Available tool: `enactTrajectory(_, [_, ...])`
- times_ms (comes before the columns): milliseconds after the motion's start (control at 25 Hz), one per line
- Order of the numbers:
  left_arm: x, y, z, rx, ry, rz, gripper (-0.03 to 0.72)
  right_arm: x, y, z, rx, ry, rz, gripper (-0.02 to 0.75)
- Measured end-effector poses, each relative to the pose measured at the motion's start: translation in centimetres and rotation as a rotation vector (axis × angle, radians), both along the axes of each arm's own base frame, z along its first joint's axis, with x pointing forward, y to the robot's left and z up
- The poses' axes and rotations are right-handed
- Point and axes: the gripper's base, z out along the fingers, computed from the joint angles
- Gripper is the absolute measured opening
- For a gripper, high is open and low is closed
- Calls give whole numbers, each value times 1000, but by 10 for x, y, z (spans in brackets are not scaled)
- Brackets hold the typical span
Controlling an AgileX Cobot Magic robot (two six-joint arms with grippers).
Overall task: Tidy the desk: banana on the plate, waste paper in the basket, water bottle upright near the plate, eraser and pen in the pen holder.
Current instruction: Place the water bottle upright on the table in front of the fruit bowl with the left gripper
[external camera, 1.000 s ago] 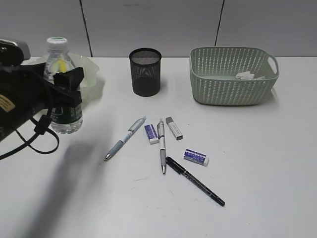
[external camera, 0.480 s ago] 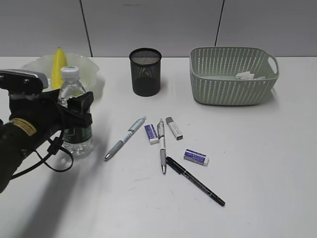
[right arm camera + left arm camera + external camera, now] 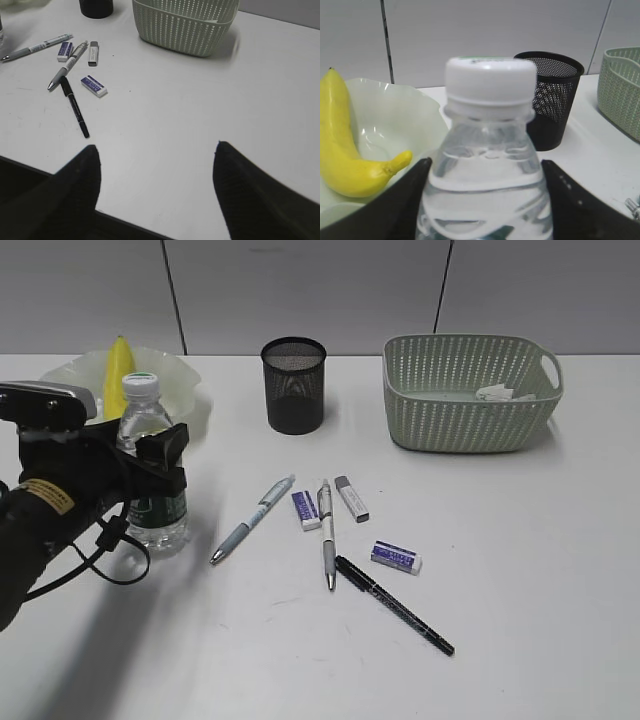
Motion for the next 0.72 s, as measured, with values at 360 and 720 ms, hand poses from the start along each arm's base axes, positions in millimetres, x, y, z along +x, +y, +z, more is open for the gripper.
enactTrajectory(360, [-5, 2, -1, 0, -4, 1, 484, 0, 0, 0, -1, 0, -1, 552])
enactTrajectory(720, [-16, 7, -6, 16, 23, -5, 587, 0, 0, 0, -1, 0, -2, 552])
